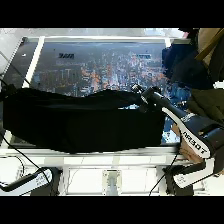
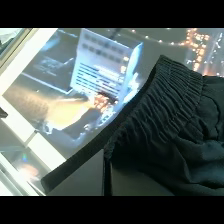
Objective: Fold the clothes and pants, and hang the long-sleeved shirts on hangers.
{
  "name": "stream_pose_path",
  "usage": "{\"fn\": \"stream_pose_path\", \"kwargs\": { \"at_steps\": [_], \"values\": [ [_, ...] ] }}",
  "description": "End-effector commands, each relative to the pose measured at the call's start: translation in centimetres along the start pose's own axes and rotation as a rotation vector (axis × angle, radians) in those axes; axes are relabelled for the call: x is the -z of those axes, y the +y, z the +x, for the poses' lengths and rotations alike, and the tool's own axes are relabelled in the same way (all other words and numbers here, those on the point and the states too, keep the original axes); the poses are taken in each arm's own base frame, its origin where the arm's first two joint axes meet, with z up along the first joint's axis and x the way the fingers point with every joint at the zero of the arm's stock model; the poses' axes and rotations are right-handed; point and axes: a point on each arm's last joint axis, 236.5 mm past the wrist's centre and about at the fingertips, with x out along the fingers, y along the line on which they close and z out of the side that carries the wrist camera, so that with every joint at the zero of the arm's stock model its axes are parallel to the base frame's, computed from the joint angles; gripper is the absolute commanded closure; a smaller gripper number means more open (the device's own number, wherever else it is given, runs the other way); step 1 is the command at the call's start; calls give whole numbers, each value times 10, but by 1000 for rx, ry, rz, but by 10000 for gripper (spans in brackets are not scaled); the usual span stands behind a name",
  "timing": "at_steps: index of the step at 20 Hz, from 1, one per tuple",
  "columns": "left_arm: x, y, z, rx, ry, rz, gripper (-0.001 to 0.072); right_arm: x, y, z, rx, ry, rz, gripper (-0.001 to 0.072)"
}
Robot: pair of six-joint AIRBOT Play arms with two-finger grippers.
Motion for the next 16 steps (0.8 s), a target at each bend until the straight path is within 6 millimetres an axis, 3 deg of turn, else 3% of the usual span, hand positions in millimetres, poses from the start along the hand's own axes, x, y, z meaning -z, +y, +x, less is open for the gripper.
{"fn": "stream_pose_path", "kwargs": {
  "at_steps": [1,4,6,11,16],
  "values": [
    [1,0,0,-2,3,1,695,-5,3,13,-5,-13,-10,218],
    [1,0,0,-2,3,1,695,0,10,28,-17,22,-24,325],
    [1,0,0,-2,3,1,695,-1,9,29,-13,20,-30,701],
    [1,0,0,-2,4,1,696,-17,-8,11,6,-20,4,705],
    [1,1,0,-3,3,2,696,-34,-49,-60,65,-125,79,705]
  ]
}}
